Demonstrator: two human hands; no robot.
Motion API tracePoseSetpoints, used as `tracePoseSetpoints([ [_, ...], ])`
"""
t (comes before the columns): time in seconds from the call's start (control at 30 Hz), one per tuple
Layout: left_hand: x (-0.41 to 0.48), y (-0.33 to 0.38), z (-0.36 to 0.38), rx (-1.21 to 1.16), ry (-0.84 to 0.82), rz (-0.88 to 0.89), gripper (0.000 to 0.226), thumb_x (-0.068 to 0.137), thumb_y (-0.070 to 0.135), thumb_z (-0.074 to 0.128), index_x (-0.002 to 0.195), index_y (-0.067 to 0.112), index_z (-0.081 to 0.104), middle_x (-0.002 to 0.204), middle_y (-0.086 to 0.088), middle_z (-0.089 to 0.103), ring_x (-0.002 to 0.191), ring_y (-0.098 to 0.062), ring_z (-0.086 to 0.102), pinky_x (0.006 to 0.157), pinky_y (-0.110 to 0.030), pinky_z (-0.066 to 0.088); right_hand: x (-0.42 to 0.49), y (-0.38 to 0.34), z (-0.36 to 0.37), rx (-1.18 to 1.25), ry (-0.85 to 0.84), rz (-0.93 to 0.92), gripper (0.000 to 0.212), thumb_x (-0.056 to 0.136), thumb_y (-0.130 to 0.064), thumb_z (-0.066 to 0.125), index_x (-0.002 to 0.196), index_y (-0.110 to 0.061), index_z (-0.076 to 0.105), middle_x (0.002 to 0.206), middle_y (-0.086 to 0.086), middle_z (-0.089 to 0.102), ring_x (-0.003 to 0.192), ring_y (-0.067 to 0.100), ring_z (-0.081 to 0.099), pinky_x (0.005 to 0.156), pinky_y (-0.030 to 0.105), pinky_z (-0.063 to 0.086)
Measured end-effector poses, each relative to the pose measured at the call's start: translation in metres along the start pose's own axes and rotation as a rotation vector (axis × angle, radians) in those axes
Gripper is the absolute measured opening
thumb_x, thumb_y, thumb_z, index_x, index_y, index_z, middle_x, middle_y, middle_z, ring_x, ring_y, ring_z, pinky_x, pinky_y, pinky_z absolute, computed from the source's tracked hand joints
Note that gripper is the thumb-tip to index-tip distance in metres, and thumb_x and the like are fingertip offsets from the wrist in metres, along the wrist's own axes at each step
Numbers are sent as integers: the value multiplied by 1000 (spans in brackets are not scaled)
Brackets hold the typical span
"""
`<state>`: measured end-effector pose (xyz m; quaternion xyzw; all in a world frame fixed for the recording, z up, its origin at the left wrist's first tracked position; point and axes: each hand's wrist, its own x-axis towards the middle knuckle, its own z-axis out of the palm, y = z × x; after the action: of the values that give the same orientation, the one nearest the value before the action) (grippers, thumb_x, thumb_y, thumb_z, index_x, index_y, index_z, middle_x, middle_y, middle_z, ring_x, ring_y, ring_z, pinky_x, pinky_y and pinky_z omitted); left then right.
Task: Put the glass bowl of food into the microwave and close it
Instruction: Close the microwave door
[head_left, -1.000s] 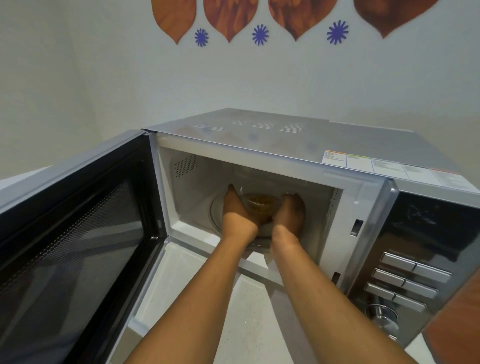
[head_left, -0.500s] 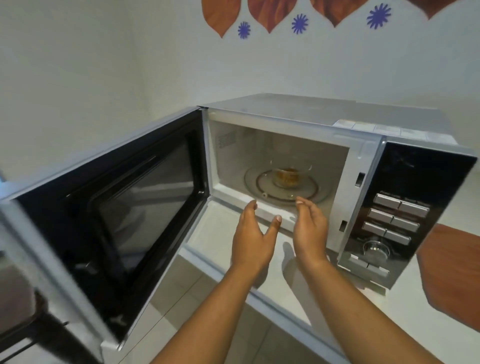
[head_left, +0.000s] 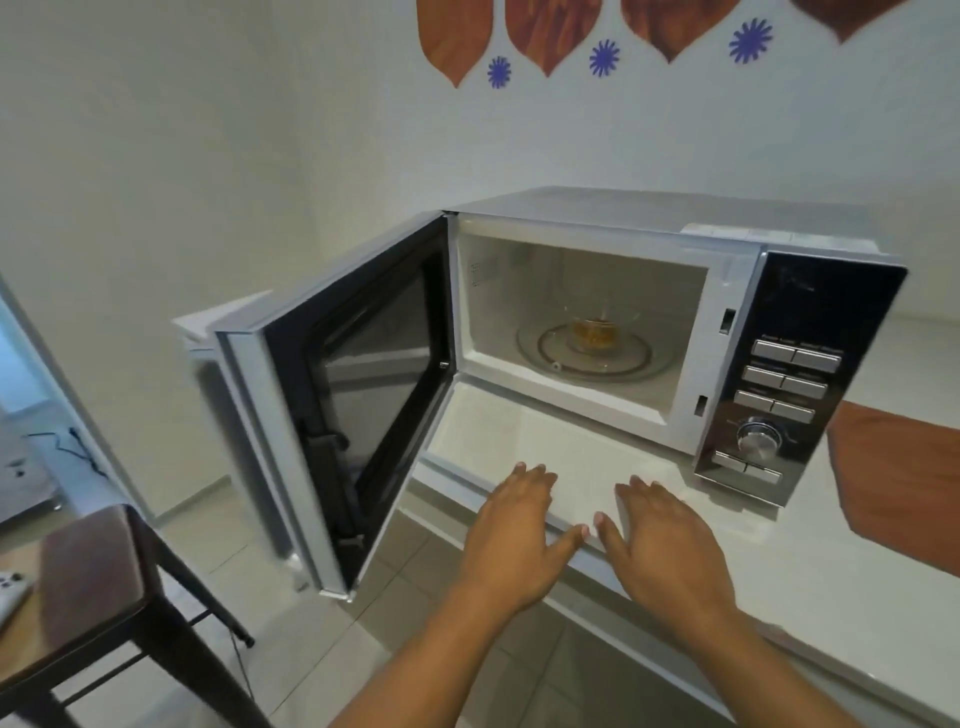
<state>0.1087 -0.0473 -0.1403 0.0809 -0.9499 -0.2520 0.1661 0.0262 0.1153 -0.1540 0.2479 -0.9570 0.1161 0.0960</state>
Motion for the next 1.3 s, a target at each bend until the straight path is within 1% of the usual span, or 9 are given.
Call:
tracePoseSetpoints([
  [0.17,-52,6,-82,29,149,239,61,93,57,50,146,32,33,158,13,31,147,1,8,119,-38,25,-3,-8,2,-25,31,75,68,92,-64,22,146,-26,40,154,-2,41,141,17,37,114,36,26],
  [0.3,-88,-5,-165,38,595,768,38,86,28,70,120,13,61,134,-4,62,139,-19,43,106,-39,43,-7,-30,5,-77,61,165,74,89,-57,11,143,-21,46,150,0,47,138,19,42,112,39,33],
  [0.43,-96,-34,-229,-67,901,861,35,84,23,67,114,7,59,127,-9,64,130,-31,52,101,-45,45,-10,-42,8,-100,46,257,62,95,-46,17,145,-20,44,152,0,44,140,21,39,113,40,31],
  [0.5,-88,-47,-254,-177,865,707,36,89,30,61,118,10,58,131,-9,60,131,-28,50,103,-46,43,-10,-44,3,-38,20,258,55,98,-43,27,147,-21,40,156,0,37,144,20,32,116,38,25],
  [0.6,-70,-60,-281,-358,570,508,54,89,49,56,133,17,52,137,5,56,130,-12,50,103,-30,43,-14,-49,-14,192,-12,315,54,97,-42,46,143,-13,46,153,8,41,140,26,38,113,39,27],
  [0.73,-40,-67,-286,-424,210,607,65,86,64,50,138,24,52,139,9,56,130,-11,51,101,-28,45,-30,-58,-41,395,110,360,51,93,-42,55,133,-11,55,141,12,55,122,29,56,101,38,42],
  [0.97,21,-17,-262,-540,44,731,53,90,65,43,123,30,66,124,16,67,121,-11,59,98,-41,47,-29,-32,-126,339,414,319,44,93,-45,54,125,-16,61,130,7,63,115,22,58,89,32,44],
  [1.13,78,11,-220,-271,98,701,51,93,62,43,132,31,56,138,22,49,134,6,34,111,-32,34,-10,-7,-195,304,597,221,60,88,-58,41,123,-14,62,127,6,64,117,21,56,91,29,39],
  [1.3,119,40,-184,-2,202,772,49,93,39,59,138,23,50,143,2,54,135,-16,43,110,-27,26,27,10,-235,259,670,121,66,94,-61,33,131,-11,55,135,6,58,127,21,49,101,32,37],
])
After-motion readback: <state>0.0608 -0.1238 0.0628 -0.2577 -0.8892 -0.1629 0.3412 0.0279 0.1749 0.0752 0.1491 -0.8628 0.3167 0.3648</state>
